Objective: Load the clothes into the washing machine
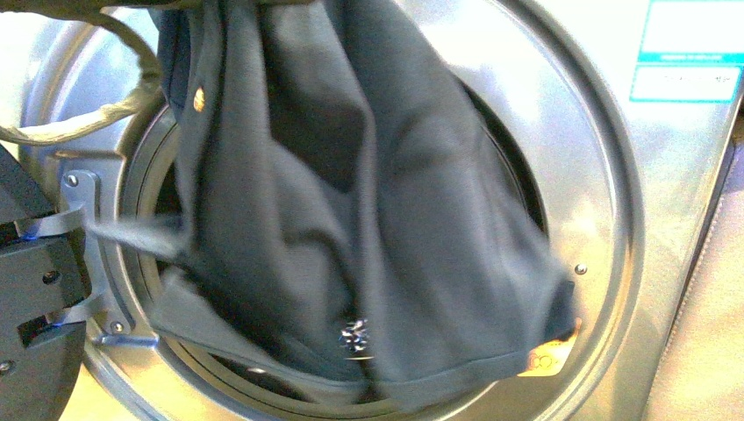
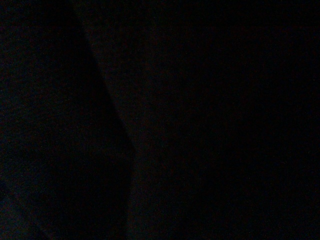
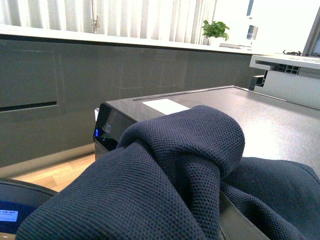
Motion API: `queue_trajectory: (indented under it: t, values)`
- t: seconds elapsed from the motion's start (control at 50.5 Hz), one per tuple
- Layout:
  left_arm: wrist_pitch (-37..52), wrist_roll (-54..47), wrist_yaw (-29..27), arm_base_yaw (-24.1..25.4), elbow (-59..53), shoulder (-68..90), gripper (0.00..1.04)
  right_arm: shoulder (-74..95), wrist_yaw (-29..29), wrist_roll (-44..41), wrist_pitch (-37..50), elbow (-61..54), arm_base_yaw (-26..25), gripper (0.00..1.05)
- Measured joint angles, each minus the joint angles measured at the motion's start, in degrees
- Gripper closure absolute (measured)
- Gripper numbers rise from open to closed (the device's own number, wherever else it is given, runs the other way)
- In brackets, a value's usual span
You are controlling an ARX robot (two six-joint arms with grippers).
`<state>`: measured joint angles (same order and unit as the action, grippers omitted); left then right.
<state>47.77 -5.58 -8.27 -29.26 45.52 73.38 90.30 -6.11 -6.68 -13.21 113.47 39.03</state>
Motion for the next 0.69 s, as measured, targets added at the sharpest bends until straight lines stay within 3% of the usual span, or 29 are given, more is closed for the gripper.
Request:
queue_trajectory:
  t: [0.099, 0.436, 0.476, 0.694]
  values:
    - [0.3, 1.1, 1.4, 0.0, -0.3, -0.2, 0.97, 0.0, 0.0, 0.0, 0.0, 0.0, 0.0, 0.79]
    - [3.6, 4.6, 4.5, 2.4, -2.4, -0.3, 0.97, -0.4, 0.0, 0.0, 0.1, 0.0, 0.0, 0.1]
    - [3.8, 5.2, 4.9, 3.0, -3.0, -0.3, 0.97, -0.4, 0.0, 0.0, 0.1, 0.0, 0.0, 0.06]
    - [4.0, 6.6, 8.0, 4.5, -7.1, -0.3, 0.97, -0.4, 0.0, 0.0, 0.2, 0.0, 0.0, 0.08]
